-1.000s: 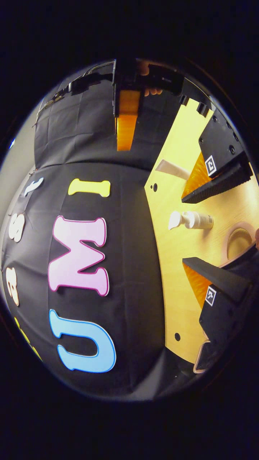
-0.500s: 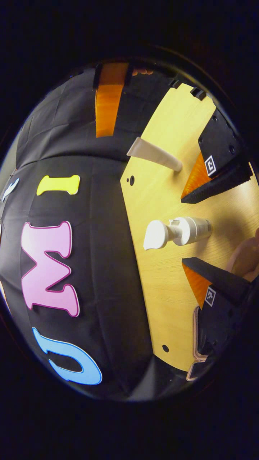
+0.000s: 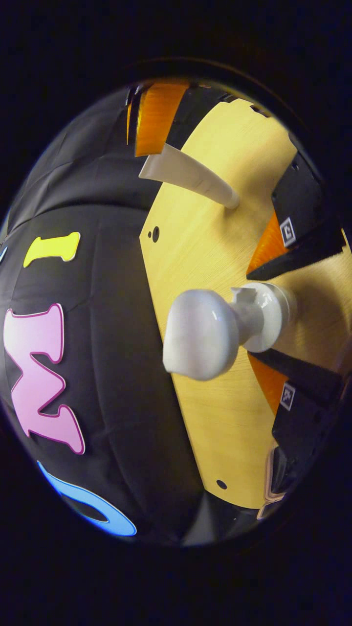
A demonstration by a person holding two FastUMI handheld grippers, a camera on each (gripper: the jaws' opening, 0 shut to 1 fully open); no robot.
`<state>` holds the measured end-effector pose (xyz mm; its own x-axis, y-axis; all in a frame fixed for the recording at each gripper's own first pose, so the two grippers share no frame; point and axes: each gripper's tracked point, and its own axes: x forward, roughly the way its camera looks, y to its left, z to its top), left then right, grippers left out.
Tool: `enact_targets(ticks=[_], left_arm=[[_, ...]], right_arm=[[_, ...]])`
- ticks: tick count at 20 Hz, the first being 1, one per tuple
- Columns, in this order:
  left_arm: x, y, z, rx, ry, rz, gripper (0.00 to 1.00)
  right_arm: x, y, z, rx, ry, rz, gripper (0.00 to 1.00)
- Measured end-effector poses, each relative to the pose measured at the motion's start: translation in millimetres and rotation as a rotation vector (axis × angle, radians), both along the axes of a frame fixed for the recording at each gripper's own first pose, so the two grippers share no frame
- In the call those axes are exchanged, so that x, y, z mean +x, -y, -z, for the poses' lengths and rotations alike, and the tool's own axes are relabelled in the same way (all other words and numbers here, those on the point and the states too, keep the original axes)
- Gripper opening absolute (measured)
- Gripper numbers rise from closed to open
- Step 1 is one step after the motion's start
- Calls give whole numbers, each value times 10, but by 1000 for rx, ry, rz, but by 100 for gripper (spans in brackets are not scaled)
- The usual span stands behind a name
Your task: First open the suitcase, pack the skin care products into it, and then close the suitcase.
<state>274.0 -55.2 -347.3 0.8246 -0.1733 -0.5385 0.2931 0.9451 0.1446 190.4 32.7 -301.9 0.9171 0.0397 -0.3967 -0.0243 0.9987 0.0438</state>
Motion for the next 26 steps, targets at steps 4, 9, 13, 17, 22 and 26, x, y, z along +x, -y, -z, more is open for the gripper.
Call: enact_targets(ticks=[4, 9, 13, 17, 22, 26], left_arm=[[41, 42, 20, 16, -3, 15, 60], [-126, 41, -111, -34, -101, -26, 59], [-399, -158, -590, -50, -90, -45, 59], [-1036, -698, -894, -60, -155, -86, 59], [-1887, -1810, -903, -33, -315, -310, 59], [-2108, -2274, -955, -22, -394, -388, 59]], right_arm=[[62, -51, 287, 4, -49, -12, 97], [53, -116, 635, 30, -118, -16, 97], [87, -55, 847, 32, -167, 29, 95], [161, -13, 977, 62, -200, 83, 85], [235, -51, 994, 94, -210, 120, 36], [121, -141, 938, 106, -238, 86, 24]])
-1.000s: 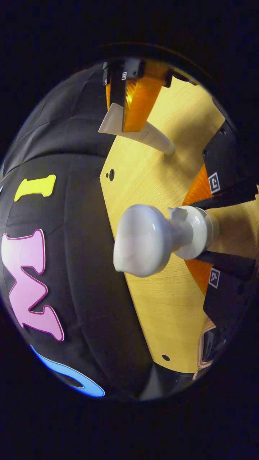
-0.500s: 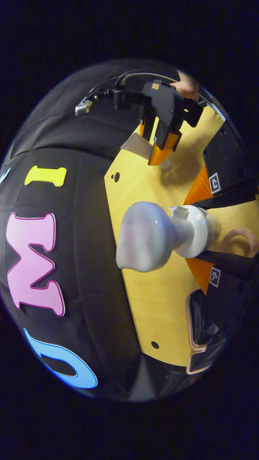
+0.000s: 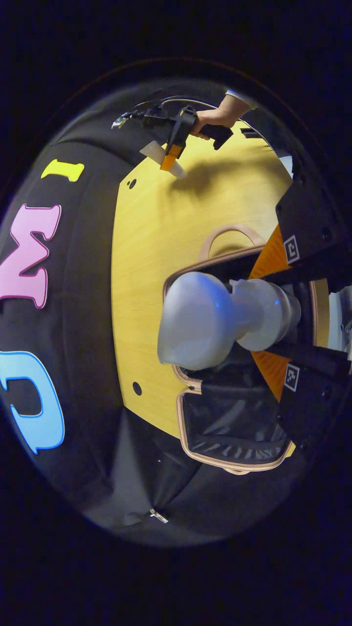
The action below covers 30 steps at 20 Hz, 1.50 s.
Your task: First open the suitcase, pack the skin care products into it, and then close the suitcase.
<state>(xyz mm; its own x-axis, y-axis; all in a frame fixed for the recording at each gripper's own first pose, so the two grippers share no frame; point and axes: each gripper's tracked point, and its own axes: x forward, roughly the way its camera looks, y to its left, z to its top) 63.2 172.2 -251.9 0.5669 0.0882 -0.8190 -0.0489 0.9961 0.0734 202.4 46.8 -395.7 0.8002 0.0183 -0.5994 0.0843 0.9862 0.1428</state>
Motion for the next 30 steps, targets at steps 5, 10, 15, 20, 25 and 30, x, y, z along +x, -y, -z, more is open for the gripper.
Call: enact_targets(ticks=[5, 10, 15, 20, 25, 30], left_arm=[[-178, -117, 99, -67, -177, 30, 59], [-221, -221, 379, -58, -401, 125, 59], [-344, -317, 887, -79, -697, 94, 59], [-207, -545, 1231, -54, -736, 47, 61], [-151, -457, 1089, -83, -578, 66, 93], [-155, -661, 458, -89, -301, 114, 99]], right_arm=[[-250, -176, -490, 31, 61, -42, 32], [-532, -363, -1069, 88, 125, -72, 32], [-853, -711, -1492, 177, 146, -122, 32], [-1157, -1164, -1595, 176, 110, -192, 32], [-1385, -1785, -1598, 198, 44, -326, 32], [-1576, -2753, -1489, 383, -151, -469, 32]])
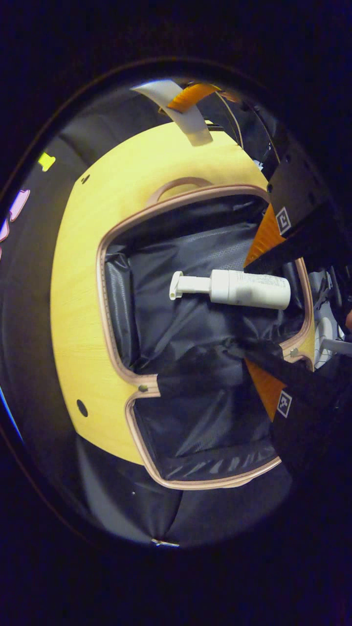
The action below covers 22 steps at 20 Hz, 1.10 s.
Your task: First open the suitcase, pack the skin care products into it, and then close the suitcase.
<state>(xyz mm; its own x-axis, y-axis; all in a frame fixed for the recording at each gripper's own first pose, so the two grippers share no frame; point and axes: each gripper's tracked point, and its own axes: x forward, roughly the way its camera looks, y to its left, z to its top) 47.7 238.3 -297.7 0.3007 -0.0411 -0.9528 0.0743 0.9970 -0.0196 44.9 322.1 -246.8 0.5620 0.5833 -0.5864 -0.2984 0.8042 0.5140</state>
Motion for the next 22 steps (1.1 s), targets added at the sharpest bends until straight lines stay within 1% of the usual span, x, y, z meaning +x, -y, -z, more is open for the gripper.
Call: enact_targets(ticks=[1, 2, 4, 5, 6, 7, 8, 10, 12, 14, 17, 18, 19, 20, 21, 22], left_arm=[[-72, -55, -140, -25, 39, -21, 99], [-133, -139, -271, -40, 75, -49, 98], [-279, -389, -451, -43, 137, -103, 99], [-386, -551, -493, -33, 157, -138, 99], [-497, -738, -482, -23, 172, -177, 97], [-610, -940, -480, -17, 179, -220, 98], [-709, -1122, -483, -17, 185, -270, 97], [-869, -1443, -495, -45, 203, -359, 97], [-969, -1697, -491, -72, 221, -431, 97], [-1037, -1919, -456, -87, 235, -497, 97], [-1074, -2249, -470, -119, 249, -577, 97], [-1060, -2344, -469, -124, 250, -601, 97], [-1027, -2443, -465, -128, 257, -627, 97], [-971, -2531, -426, -133, 268, -651, 97], [-884, -2641, -408, -138, 281, -675, 97], [-791, -2786, -396, -142, 293, -697, 98]], right_arm=[[-56, -211, 58, 25, -61, -38, 36], [-114, -423, 128, 47, -125, -67, 32], [-185, -790, 367, 71, -243, -113, 32], [-232, -893, 472, 60, -297, -139, 32], [-252, -981, 591, 36, -351, -157, 32], [-276, -1103, 690, 10, -410, -167, 32], [-296, -1207, 789, -9, -469, -175, 32], [-308, -1363, 988, -71, -548, -165, 32], [-452, -1413, 1217, -175, -626, -173, 32], [-520, -1464, 1302, -197, -682, -123, 33], [-467, -1395, 1399, -224, -703, -37, 33], [-440, -1366, 1400, -218, -709, -12, 31], [-420, -1352, 1331, -194, -692, -2, 47], [-357, -1370, 1282, -160, -656, 1, 36], [-320, -1399, 1207, -125, -619, 4, 57], [-244, -1405, 1146, -113, -550, 11, 77]])
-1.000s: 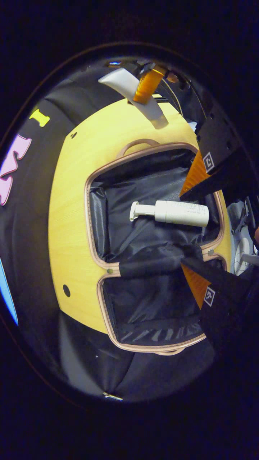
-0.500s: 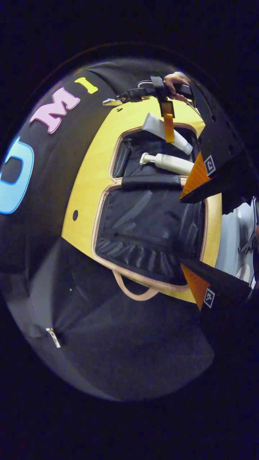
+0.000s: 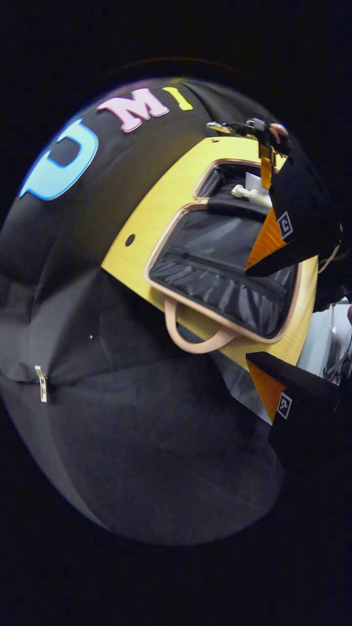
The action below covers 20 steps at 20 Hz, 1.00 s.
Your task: First open the suitcase, pack the skin care products into it, and then close the suitcase.
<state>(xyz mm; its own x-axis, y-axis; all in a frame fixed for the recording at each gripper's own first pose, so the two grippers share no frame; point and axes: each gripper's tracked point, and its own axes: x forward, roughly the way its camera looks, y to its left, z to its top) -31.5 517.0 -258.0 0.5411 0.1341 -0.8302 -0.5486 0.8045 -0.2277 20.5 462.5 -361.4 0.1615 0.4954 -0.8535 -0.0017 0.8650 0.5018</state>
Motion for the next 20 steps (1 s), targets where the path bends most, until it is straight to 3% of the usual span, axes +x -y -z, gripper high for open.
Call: enact_targets(ticks=[1, 2, 3, 5, 7, 9, 12, 15, 16, 17, 19, 20], left_arm=[[59, -145, -21, 4, 6, -16, 97], [141, -297, -28, 9, 5, -27, 97], [219, -434, -23, 13, 1, -36, 97], [324, -638, 96, 9, -40, -51, 97], [399, -780, 274, -6, -100, -52, 97], [441, -850, 439, -11, -161, -36, 97], [444, -940, 748, 18, -258, -14, 97], [512, -945, 959, 27, -298, 13, 97], [515, -970, 1030, 44, -312, 19, 92], [506, -989, 1093, 56, -328, 26, 95], [655, -840, 1099, 6, -281, 34, 80], [688, -851, 1139, 45, -297, 32, 50]], right_arm=[[51, 22, -91, 10, 65, -1, 97], [107, 19, -234, 44, 125, 1, 90], [151, -20, -418, 93, 181, 6, 89], [199, -115, -857, 229, 301, -13, 92], [201, -89, -1256, 279, 414, -43, 96], [187, -29, -1495, 290, 488, -62, 96], [131, 80, -1763, 335, 501, -27, 96], [119, 338, -1836, 314, 526, -7, 96], [105, 425, -1841, 288, 540, -8, 96], [88, 510, -1851, 265, 555, -13, 96], [69, 600, -1864, 247, 568, -6, 96], [69, 623, -1884, 254, 567, 2, 96]])
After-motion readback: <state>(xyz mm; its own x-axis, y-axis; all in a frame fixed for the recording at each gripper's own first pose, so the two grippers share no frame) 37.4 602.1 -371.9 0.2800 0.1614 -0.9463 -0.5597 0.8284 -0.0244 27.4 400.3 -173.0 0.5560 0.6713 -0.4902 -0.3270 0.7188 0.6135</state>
